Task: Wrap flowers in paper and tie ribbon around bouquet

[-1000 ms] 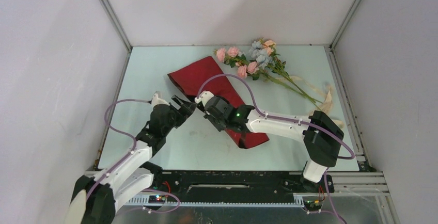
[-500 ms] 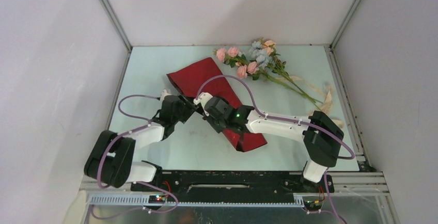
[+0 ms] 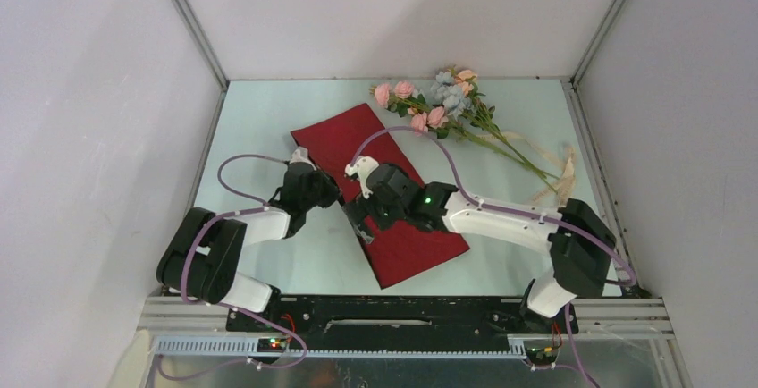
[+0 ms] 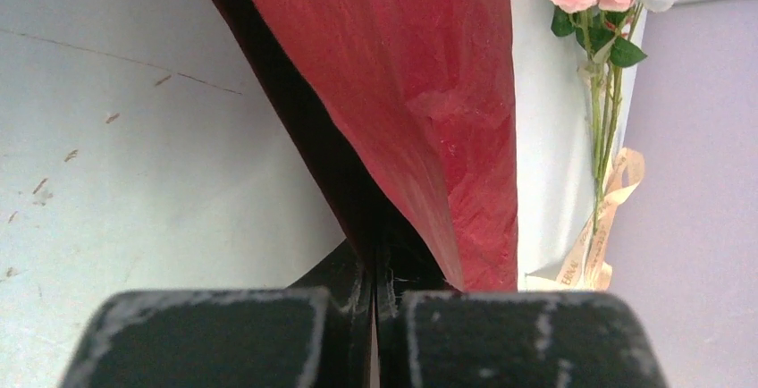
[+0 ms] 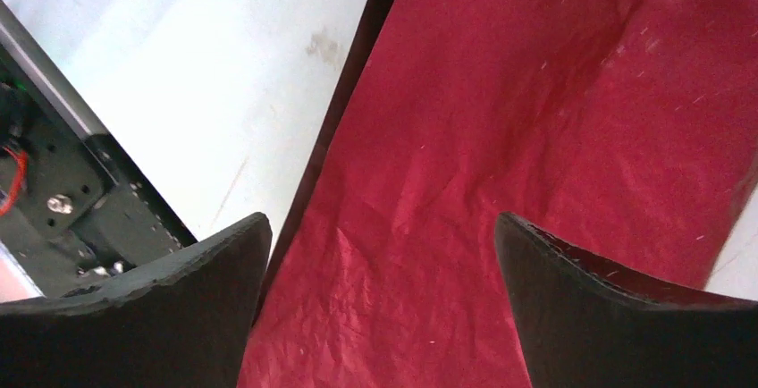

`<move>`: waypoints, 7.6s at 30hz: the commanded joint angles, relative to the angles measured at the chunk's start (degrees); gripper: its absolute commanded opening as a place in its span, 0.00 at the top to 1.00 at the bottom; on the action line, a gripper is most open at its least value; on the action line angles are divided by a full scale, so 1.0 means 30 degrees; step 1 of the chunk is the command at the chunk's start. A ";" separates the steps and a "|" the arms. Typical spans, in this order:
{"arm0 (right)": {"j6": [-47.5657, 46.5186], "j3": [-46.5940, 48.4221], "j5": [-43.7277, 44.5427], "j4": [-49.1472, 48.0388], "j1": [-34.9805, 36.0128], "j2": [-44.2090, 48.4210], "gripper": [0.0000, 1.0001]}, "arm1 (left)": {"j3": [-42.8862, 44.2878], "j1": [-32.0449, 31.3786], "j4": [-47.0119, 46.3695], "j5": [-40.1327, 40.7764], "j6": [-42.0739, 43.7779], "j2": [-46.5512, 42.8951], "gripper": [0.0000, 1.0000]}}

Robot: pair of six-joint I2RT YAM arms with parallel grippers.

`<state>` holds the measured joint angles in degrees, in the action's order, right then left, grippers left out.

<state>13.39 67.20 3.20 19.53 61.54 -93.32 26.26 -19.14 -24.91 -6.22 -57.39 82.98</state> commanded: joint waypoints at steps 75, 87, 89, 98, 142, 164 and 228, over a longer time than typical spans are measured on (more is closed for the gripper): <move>0.3756 0.0752 -0.6631 -0.1738 -1.2261 -0.1063 1.00 | 0.1616 0.0490 2.1221 1.0312 0.2456 -1.4315 1.00; 0.0509 0.9048 -0.4172 0.3628 -1.3512 -0.8810 0.99 | -0.2355 0.0459 2.0696 0.5936 0.1894 -1.7209 0.97; 0.0143 1.0136 -0.3254 0.4524 -1.3443 -0.9651 0.97 | -0.2589 0.0460 2.0904 0.5965 0.1659 -1.7370 0.96; 0.0405 0.9172 -0.1554 0.5661 -1.3701 -0.8733 0.74 | -0.3205 0.0422 2.0983 0.4944 0.1421 -1.8582 0.93; -2.0267 1.1440 -0.6544 0.7685 -1.8517 -1.0279 0.32 | 0.1246 0.0223 1.3937 0.5859 0.6039 -1.1308 0.00; -2.1287 1.1039 -0.4251 0.5837 -1.7992 -0.9031 1.00 | 0.1335 0.0219 1.3774 0.6125 0.5928 -1.0468 0.00; 1.2642 0.8102 -0.1777 -0.3186 -0.8544 -1.0198 0.60 | 0.0650 0.0219 1.1289 0.3320 0.5776 -0.8816 0.00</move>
<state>55.57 88.18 -3.77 7.07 36.18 -126.10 28.05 -18.50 11.20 4.78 -40.58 55.86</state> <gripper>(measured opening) 0.265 0.996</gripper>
